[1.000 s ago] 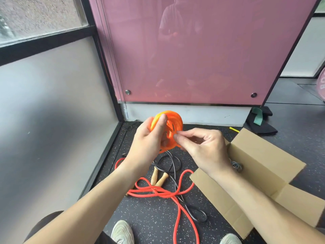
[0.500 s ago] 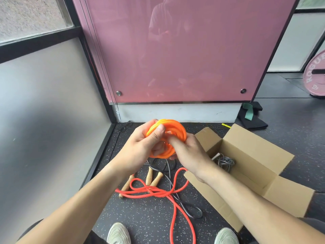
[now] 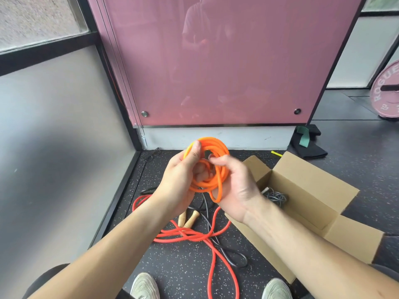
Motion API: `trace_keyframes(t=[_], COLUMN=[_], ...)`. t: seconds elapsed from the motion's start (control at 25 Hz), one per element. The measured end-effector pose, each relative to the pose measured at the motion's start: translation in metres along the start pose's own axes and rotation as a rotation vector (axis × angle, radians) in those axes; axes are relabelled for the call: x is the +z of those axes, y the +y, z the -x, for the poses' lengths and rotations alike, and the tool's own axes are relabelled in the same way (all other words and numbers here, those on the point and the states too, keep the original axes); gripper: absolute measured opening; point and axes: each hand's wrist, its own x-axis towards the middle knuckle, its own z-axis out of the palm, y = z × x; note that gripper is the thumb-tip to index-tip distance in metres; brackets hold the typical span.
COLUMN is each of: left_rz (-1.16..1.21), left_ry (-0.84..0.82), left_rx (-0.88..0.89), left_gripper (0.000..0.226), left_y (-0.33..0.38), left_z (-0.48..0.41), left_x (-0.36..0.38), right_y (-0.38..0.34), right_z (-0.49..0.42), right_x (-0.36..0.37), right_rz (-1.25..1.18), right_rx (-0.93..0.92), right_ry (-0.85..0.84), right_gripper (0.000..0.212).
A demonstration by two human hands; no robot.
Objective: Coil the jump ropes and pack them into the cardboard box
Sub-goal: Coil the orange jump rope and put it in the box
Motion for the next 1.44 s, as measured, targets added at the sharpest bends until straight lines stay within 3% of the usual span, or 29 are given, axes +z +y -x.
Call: trace_keyframes(t=[0.08,0.16,0.32,0.44,0.64,0.88,0.96,1.12,1.24,1.44], left_rz=[0.126,0.161,0.213,0.286,0.241,0.149,0.167,0.236,0.264,0.299], left_ry=[0.041,0.035,0.023,-0.041,0.004,0.048,0.095,0.189,0.159,0.096], left_rx=[-0.062,-0.085,-0.169,-0.208,-0.223,-0.187,-0.151,-0.075,-0.105,-0.065], left_gripper=[0.029,0.029,0.032,0.031,0.031,0.032,0.032,0.031,0.032,0.031], left_y=[0.008,0.009,0.007,0.009,0.009,0.009,0.014,0.024,0.020,0.030], left_z=[-0.004,-0.004,-0.001,0.002,0.000,-0.006,-0.007,-0.005,0.001,0.002], left_x=[-0.005,-0.009,-0.006,-0.006,0.000,0.011,0.006,-0.009,-0.008,-0.011], right_y=[-0.005,-0.006,-0.004,-0.010,-0.029,-0.046,-0.041,-0.019,-0.005,0.002], right_z=[0.002,0.003,0.000,-0.008,-0.026,-0.022,-0.017,-0.004,-0.005,-0.008], right_x=[0.000,0.000,0.002,-0.007,-0.028,-0.035,-0.035,-0.027,-0.024,-0.019], right_rz=[-0.132,-0.108,-0.034,-0.096,-0.170,-0.090,0.137,0.587,0.881,0.539], right_rx=[0.030,0.051,0.087,0.067,-0.235,-0.451,-0.656,-0.957,-1.130,-0.753], right_ry=[-0.077,-0.030,0.096,0.179,0.451,0.668,0.610,0.249,0.062,-0.022], right_gripper=[0.051,0.057,0.034,0.034,0.017,0.019,0.018,0.013,0.015,0.025])
